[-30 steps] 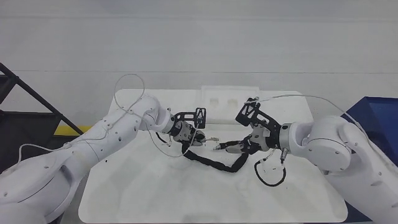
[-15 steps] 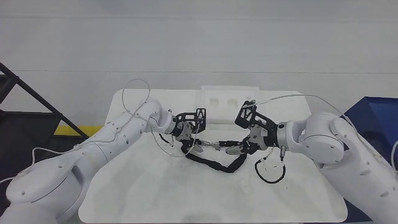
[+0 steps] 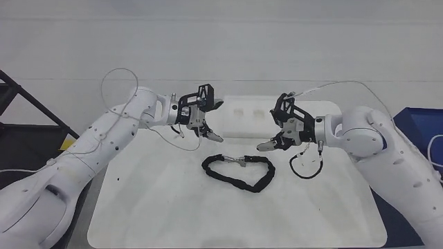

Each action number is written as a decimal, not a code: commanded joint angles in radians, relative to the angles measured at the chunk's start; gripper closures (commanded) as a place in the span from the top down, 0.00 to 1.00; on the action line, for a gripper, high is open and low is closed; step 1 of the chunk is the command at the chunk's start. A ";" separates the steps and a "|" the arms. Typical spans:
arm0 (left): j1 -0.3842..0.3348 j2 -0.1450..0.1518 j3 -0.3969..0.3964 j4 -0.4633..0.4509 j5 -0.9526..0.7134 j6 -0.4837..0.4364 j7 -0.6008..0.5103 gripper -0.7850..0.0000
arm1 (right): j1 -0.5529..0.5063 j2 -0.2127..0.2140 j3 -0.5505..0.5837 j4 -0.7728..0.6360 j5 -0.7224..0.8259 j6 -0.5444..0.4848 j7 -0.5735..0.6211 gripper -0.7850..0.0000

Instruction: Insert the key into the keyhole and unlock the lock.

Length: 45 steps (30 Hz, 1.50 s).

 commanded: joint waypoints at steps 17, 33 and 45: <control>-0.189 0.075 0.081 0.089 -0.107 0.000 0.059 1.00 | 0.384 -0.110 -0.137 0.396 0.120 -0.195 -0.005 1.00; -0.284 0.088 0.209 0.128 -0.138 0.000 0.134 1.00 | 0.497 -0.154 -0.177 0.530 0.055 -0.174 -0.056 1.00; -0.284 0.088 0.208 0.128 -0.138 0.000 0.134 1.00 | 0.496 -0.154 -0.177 0.529 0.056 -0.175 -0.055 1.00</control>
